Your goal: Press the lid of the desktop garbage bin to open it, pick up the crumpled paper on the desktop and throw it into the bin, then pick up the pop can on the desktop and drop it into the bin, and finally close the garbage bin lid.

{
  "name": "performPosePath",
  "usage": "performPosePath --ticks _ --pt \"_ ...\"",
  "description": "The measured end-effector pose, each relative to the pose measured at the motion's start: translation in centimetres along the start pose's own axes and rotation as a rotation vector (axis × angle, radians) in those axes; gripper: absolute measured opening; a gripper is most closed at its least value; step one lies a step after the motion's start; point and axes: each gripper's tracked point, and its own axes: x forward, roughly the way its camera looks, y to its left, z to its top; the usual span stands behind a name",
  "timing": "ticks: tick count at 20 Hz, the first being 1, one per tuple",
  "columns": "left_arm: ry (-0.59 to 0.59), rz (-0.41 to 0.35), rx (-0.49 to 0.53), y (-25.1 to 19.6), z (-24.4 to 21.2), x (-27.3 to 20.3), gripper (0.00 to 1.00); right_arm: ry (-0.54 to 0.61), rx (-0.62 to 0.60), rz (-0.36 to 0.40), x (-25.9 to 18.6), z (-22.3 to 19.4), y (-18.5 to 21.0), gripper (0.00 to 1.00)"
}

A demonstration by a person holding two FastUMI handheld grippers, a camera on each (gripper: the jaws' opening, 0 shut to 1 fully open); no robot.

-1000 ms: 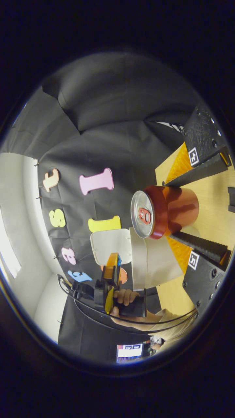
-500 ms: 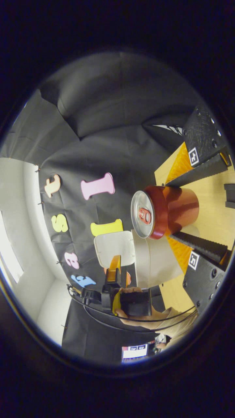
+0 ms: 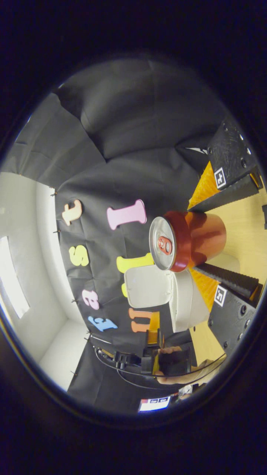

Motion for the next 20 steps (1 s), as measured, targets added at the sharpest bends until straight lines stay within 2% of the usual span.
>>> performPosePath --ticks 3,5,8,15,20 --pt "-0.026 0.018 0.063 0.8 1.9 -0.7 0.95 0.002 -0.038 -0.008 0.8 1.6 1.6 0.78" --pt "-0.008 -0.004 0.038 0.6 1.3 -1.3 0.95 0.006 -0.043 -0.003 1.6 2.9 3.0 0.78" --pt "0.081 -0.049 0.018 -0.4 -0.4 -2.6 0.95 0.019 -0.043 0.029 2.9 4.5 5.3 0.78" --pt "0.083 0.053 0.068 2.0 0.3 -4.4 0.94 0.038 -0.063 0.081 7.4 7.0 10.7 0.78" --pt "0.060 0.093 0.042 2.6 0.3 -6.2 0.94 0.069 -0.059 0.202 10.2 8.3 16.2 0.79"
